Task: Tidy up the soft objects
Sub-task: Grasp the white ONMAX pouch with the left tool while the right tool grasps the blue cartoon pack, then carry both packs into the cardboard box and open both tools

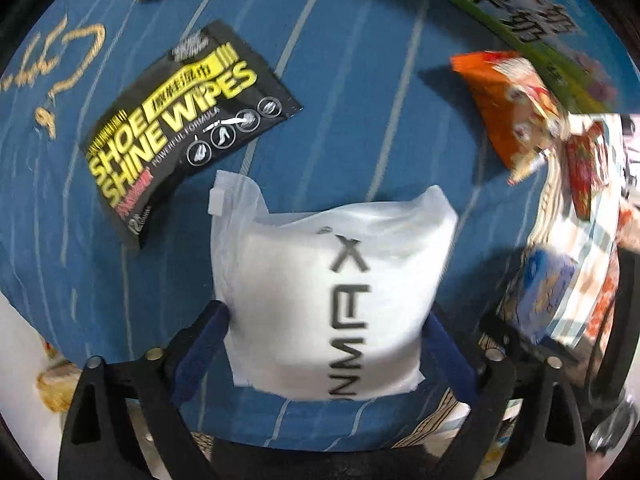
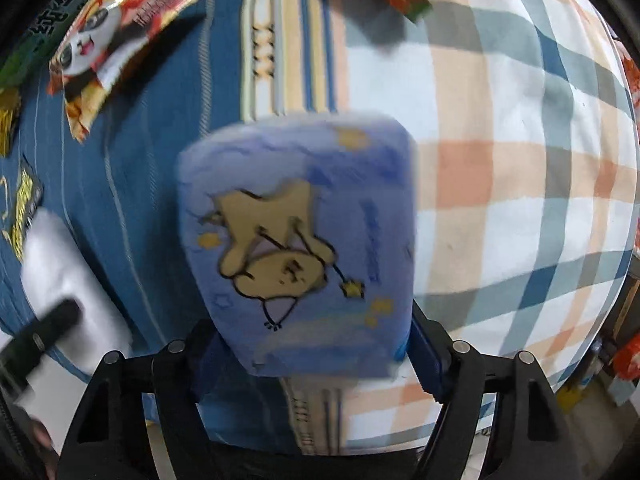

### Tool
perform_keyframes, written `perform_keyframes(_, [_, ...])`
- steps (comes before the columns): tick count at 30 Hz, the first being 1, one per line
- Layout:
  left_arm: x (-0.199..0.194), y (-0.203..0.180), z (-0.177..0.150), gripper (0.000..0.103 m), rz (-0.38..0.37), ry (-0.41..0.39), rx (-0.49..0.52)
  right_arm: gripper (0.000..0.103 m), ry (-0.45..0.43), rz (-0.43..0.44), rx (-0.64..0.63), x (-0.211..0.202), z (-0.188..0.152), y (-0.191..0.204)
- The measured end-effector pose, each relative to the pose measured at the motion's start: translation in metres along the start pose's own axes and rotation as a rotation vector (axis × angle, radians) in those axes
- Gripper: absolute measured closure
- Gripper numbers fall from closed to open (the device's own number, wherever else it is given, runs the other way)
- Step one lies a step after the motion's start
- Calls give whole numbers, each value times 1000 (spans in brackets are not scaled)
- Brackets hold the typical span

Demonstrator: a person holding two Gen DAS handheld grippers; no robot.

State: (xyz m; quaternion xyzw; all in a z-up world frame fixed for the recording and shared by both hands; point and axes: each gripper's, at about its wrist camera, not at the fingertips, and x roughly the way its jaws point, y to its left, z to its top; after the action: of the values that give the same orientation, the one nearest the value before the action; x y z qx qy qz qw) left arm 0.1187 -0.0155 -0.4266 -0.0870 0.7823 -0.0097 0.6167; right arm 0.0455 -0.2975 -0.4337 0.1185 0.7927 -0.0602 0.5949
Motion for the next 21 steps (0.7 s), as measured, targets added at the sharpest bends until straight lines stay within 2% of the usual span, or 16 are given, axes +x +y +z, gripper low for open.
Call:
perform_keyframes(5, [13, 1, 0, 0, 27, -15, 11, 24, -11, -11, -5, 1, -20, -3])
perform_keyframes(8, [10, -12, -8, 0, 45, -33, 31, 24, -11, -5, -1, 3, -22, 0])
perform_keyframes(9, [4, -16, -23, 0, 48, -41, 34, 24, -11, -5, -1, 2, -24, 1])
perform_keyframes(11, [-3, -26, -16, 0, 55, -50, 34, 24, -7, 3, 0, -2, -21, -10])
perform_keyframes(14, [-10, -27, -20, 5, 78, -76, 48, 33, 4, 6, 12, -1, -30, -7])
perform_keyframes(16, [-19, -36, -23, 12, 103, -94, 64, 37, 4, -4, 6, -9, -35, -3])
perform_keyframes(20, [-33, -57, -39, 20, 153, -131, 118, 41, -20, 12, 6, -19, -51, -10])
perform_keyframes(21, [-36, -62, -44, 21, 160, -139, 130, 41, -24, 8, -1, -21, -38, -14])
